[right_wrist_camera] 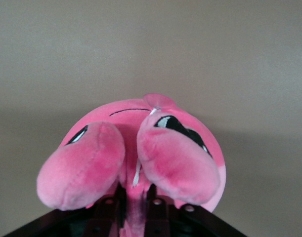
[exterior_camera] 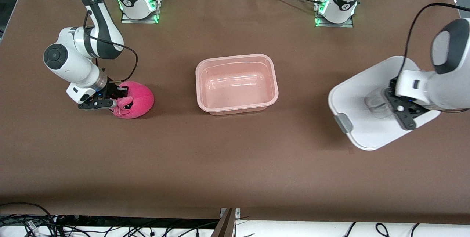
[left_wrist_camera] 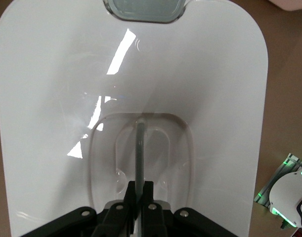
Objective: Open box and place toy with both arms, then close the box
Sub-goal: 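Lift the lid off with the left gripper while the right gripper grasps the toy, then lift the pink plush toy with the right gripper toward the open box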
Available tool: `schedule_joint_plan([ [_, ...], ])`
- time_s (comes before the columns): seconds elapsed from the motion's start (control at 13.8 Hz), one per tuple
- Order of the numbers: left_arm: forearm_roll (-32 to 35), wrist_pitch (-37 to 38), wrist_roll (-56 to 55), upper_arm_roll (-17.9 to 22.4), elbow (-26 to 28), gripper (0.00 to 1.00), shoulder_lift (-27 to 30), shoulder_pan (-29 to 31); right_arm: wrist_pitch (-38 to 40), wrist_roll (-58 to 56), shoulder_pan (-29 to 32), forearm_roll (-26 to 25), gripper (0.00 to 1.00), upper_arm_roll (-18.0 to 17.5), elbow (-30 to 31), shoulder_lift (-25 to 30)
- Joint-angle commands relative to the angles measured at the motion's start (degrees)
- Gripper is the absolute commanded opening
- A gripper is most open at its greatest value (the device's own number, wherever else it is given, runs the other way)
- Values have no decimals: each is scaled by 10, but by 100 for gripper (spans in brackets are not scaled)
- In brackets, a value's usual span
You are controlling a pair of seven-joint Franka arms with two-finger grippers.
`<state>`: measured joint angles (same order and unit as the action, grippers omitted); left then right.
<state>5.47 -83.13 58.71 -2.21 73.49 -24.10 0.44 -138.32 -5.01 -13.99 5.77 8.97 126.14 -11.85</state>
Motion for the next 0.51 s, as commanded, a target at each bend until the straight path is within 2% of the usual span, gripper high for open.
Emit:
schedule_joint_plan([
  [0.0,23,7,31,-10,-12,0,-9,21,-1,-3,-2,-1,0,-2,2,6],
  [0.22,21,7,34,-10,-12,0,-11,26,22,-17,-2,-1,0,-6,-21,12],
  [0.43,20,8,34,-12,-12,0,-10,25,120,-18,-2,-1,0,-10,-94,13],
])
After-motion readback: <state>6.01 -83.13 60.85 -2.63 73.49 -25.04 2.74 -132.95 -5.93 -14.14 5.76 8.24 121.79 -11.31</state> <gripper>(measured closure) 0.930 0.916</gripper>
